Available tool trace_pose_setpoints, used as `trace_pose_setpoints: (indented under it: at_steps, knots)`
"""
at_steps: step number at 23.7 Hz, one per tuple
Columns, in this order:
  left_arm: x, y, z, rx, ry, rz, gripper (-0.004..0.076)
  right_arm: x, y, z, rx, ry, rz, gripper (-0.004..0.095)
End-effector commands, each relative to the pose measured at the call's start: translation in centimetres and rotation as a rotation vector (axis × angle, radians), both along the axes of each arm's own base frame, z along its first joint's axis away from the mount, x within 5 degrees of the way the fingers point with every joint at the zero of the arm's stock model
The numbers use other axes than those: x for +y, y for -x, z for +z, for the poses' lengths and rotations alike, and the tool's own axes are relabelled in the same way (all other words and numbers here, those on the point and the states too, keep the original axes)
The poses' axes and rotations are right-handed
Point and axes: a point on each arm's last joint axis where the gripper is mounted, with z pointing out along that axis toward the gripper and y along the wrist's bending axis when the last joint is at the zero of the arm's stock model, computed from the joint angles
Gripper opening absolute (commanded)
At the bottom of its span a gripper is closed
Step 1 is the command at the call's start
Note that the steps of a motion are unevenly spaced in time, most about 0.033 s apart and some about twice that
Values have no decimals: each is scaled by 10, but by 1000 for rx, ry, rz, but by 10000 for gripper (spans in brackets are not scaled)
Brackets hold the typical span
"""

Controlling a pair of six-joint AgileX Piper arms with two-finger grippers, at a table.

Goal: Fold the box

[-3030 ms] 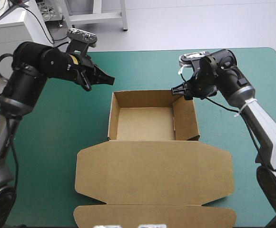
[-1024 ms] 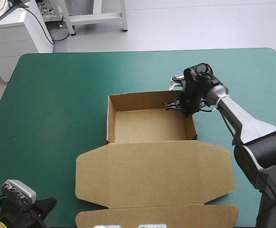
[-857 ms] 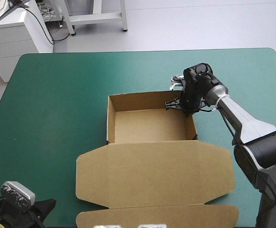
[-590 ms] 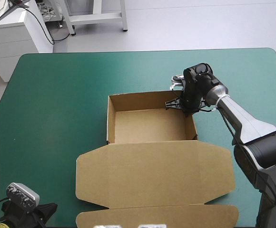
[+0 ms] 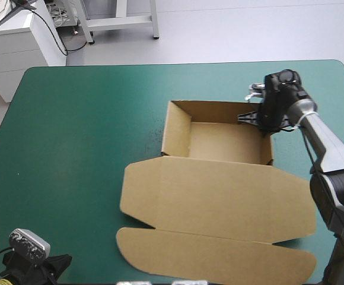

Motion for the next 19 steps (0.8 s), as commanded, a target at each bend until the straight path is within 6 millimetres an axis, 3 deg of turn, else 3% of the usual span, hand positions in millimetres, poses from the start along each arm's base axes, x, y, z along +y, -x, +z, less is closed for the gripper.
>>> trace_pose_setpoints:
  at_steps: [1, 5, 9, 13, 19]
  knots:
    - [-3, -3, 9, -41, 40, -5, -8, -71, 14, 49, -109, 76, -106, -4]
    - [-3, -3, 9, -37, 46, 3, -8, -171, 34, 58, -110, 125, -263, -4]
    - [-3, -3, 9, -39, 43, -1, -8, -250, 66, 59, -100, 152, -440, -4]
    - [-3, -3, 9, -39, 43, -1, -8, -287, 89, 59, -96, 161, -551, -4]
    - [-3, -3, 9, -39, 43, -1, -8, -305, 104, 56, -77, 133, -620, 25]
